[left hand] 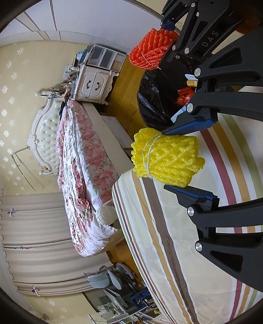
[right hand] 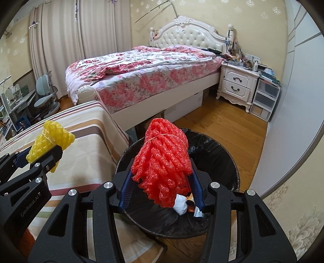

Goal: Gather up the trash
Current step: 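Carry the yellow net in the left tool over the bin while the right carries the red net, then open the left tool to drop the yellow net while the right drops the red net into the bin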

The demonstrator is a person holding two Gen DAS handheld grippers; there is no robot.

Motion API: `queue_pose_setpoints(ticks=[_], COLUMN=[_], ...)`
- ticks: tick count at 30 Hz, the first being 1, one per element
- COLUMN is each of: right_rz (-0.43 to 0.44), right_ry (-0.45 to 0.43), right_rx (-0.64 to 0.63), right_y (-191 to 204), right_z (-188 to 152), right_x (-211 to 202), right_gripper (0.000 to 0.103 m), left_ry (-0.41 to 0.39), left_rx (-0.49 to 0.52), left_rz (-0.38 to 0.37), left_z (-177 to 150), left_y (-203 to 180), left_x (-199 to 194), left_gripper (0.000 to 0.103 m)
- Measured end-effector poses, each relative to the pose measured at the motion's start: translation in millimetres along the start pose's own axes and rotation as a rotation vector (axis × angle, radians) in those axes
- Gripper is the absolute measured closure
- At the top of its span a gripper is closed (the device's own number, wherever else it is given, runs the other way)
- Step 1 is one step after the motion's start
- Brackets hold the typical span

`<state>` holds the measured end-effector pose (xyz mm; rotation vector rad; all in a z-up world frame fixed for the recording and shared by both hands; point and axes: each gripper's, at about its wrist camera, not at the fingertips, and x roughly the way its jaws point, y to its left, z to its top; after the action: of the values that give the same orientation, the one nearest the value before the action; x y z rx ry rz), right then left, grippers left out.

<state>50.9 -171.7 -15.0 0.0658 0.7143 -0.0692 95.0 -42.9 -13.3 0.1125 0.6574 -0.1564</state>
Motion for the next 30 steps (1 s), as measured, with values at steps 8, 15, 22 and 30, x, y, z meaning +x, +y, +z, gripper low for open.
queue_pose_setpoints(ticks=[8, 15, 22, 30], right_rz=[-0.028, -0.046, -0.060, -0.071], right_ry=[-0.002, -0.001, 0.005, 0.020], right_rx=[0.029, 0.040, 0.044, 0.060], right_y=[-17.6, -27.4, -31.6, -40.6], right_z=[5.6, 6.7, 9.9, 10.7], right_x=[11.6, 16.6, 26.6, 35.8], right_gripper=[0.055, 0.055, 0.055, 0.054], left_ry=[0.004, 0.019, 0.037, 0.052], left_rx=[0.020, 0.033, 0.040, 0.049], left_rz=[-0.005, -0.004, -0.005, -0.006], left_z=[11.4, 14.2, 18.5, 20.4], left_y=[-17.1, -28.7, -34.1, -41.9], left_x=[19.4, 33.0, 46.5, 58.2], left_gripper=[0.056, 0.056, 0.056, 0.056])
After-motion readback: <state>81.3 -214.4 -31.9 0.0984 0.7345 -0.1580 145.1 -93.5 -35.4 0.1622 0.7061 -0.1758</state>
